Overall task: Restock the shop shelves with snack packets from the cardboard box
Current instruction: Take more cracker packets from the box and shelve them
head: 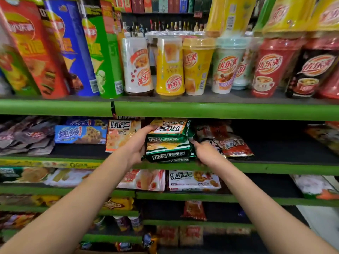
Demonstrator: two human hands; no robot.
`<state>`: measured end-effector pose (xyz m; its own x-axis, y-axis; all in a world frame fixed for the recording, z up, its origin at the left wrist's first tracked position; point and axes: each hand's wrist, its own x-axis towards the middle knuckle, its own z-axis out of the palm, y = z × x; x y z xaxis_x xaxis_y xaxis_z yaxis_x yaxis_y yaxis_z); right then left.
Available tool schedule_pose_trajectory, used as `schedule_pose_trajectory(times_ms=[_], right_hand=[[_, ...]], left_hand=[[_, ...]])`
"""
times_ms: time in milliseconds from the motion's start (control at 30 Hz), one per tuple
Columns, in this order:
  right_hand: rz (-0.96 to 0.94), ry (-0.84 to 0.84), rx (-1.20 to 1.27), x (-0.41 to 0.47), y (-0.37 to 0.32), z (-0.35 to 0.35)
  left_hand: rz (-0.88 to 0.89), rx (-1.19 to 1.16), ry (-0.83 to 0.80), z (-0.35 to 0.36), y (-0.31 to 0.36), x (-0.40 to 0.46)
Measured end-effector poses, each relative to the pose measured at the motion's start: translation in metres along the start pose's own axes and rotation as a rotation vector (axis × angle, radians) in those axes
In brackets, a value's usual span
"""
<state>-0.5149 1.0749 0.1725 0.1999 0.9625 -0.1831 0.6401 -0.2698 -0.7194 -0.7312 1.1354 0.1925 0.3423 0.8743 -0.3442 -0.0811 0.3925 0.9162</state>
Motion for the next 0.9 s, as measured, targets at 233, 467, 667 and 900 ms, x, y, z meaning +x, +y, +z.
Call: schedule_pose_trajectory(times_ms=[233, 467, 667, 900], right_hand=[[-0.112, -0.015, -0.527, 0.033, -0.010, -0.012], [-0.197, -0.030, -0.674, 0.066, 0.013, -0.040], [-0.126, -0.068, -0.746, 0.079, 0.060, -0.078], [0.025, 0.085, -0.764, 0.069, 0.128, -0.160]], left_hand=[[0.004, 0.049, 0.079, 0.004, 0.003, 0.022], [-0.016, 0.029, 0.165, 0.020, 0.009, 0.031], [0.053, -0.021, 0.165, 0.055, -0.002, 0.044], [-0.037, -0.027, 0.042, 0.131, -0.015, 0.062]])
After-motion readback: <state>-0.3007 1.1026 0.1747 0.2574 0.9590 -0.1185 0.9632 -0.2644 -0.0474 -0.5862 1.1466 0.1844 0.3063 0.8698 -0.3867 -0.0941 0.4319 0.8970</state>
